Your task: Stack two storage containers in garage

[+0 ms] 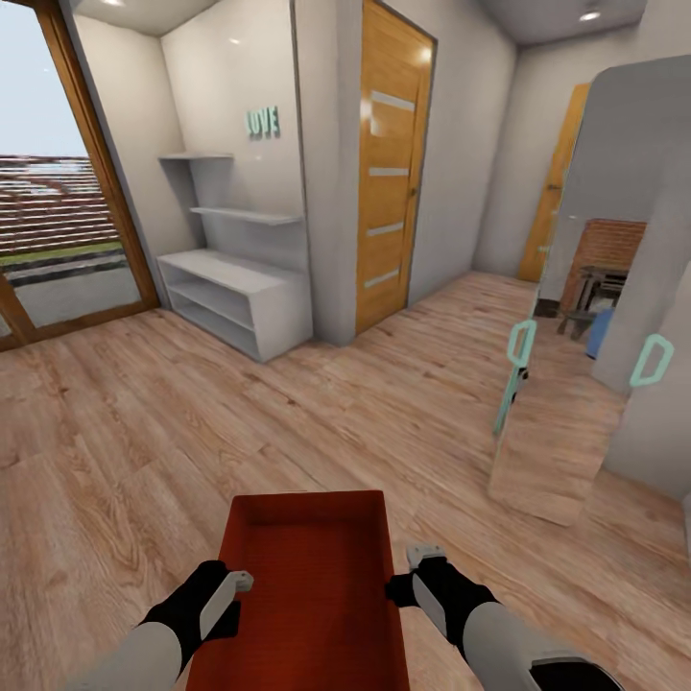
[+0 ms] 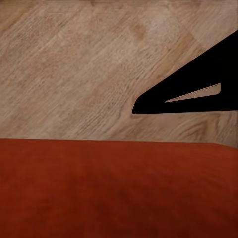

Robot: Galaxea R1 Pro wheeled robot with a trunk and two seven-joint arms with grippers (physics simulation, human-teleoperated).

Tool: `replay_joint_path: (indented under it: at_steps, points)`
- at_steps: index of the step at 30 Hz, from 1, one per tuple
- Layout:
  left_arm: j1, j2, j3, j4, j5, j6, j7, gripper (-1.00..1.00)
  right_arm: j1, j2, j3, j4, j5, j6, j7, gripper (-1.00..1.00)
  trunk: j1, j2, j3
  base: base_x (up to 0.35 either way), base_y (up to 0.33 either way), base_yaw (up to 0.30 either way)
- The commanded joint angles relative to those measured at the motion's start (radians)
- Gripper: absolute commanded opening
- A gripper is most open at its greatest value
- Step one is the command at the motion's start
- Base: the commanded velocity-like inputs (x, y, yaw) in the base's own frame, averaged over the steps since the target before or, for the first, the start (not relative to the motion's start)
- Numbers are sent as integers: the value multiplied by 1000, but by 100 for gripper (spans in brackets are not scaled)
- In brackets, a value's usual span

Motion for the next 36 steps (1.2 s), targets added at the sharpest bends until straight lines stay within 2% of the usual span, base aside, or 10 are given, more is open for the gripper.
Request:
replay_joint_path:
  at_steps: [1, 36]
  points:
    - [-1, 1, 3, -2, 65, -10, 2, -100, 1, -38, 10, -2, 32, 8, -6, -100, 0, 0, -1, 342, 0, 1]
    - [-1, 1, 3, -2, 65, -12, 2, -100, 1, -35, 10, -2, 29, 8, -6, -100, 0, 0, -1, 342, 0, 0]
